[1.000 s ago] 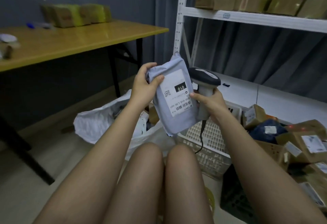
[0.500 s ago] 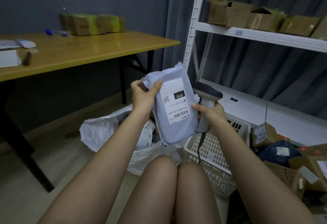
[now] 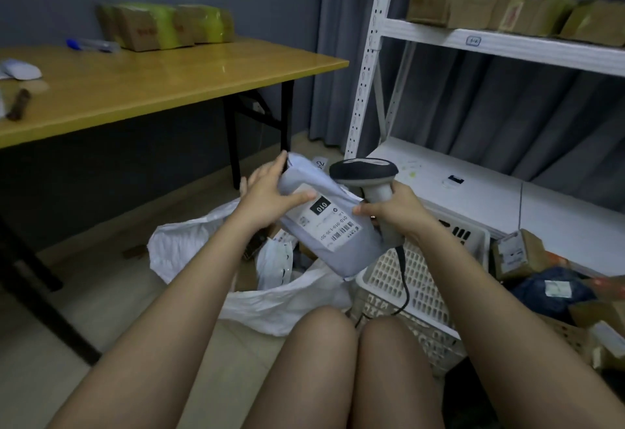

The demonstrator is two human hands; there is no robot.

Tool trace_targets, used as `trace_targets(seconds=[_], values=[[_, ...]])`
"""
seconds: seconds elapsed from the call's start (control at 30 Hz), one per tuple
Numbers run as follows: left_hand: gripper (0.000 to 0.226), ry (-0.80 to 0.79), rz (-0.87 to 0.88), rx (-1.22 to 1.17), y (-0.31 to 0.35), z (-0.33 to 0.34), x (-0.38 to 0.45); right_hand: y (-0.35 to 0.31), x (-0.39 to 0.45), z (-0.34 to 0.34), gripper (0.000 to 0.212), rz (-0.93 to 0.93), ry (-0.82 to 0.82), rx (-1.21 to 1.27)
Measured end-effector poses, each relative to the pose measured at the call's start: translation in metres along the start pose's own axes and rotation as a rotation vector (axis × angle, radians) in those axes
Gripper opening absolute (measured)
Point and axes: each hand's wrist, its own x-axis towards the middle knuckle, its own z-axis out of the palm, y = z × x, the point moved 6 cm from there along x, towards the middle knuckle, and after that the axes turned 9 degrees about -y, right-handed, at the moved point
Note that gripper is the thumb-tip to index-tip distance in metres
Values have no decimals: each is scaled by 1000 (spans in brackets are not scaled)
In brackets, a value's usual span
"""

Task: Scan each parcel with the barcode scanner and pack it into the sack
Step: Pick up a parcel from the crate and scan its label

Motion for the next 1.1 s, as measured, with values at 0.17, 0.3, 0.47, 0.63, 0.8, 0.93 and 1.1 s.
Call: trace_targets(seconds=[0.17, 0.3, 0.47, 0.63, 0.8, 0.93, 1.1], values=[[67, 60, -97, -163, -22, 6, 7, -1, 9, -3, 42, -80, 136, 19], [80, 327, -193, -717, -53, 7, -13, 14, 1, -25, 45, -162, 456, 329], [67, 215, -263, -1152, -40, 45, -21, 34, 4, -2, 62, -86, 419, 434], [42, 19, -233, -1102, -22, 68, -28, 36, 8, 13, 67, -40, 421, 567], [37, -165, -298, -834, -33, 60, -23, 32, 9, 2, 70, -29, 377, 495], [36, -325, -230, -686, -25, 59, -15, 21, 8, 2, 53, -56, 246, 374], [23, 43, -253, -727, -31, 41, -9, 24, 0, -4, 35, -71, 307, 379]])
